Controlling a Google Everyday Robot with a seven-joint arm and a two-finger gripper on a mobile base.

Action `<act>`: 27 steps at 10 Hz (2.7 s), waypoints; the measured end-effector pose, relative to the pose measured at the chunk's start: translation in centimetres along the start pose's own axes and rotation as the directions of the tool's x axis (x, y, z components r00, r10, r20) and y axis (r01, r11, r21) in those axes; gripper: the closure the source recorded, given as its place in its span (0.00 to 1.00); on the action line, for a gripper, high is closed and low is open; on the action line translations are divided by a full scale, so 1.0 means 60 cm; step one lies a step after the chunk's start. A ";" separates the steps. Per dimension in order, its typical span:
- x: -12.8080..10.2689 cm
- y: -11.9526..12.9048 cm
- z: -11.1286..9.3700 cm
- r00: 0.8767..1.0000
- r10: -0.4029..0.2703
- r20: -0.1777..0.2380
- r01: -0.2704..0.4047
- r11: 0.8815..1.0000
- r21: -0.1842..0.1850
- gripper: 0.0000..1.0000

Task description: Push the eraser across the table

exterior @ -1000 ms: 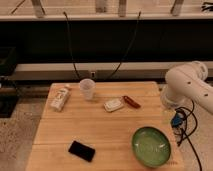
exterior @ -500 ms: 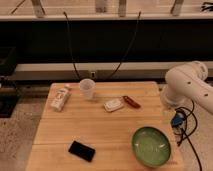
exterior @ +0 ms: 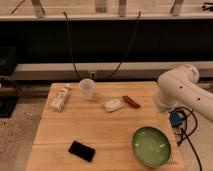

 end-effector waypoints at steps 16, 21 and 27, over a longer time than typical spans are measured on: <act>-0.189 0.092 0.077 0.970 -0.241 -0.003 0.241 0.970 -0.015 0.20; -0.220 0.103 0.112 0.964 -0.265 0.016 0.266 0.964 -0.031 0.20; -0.232 0.106 0.149 0.962 -0.271 0.044 0.273 0.961 -0.049 0.20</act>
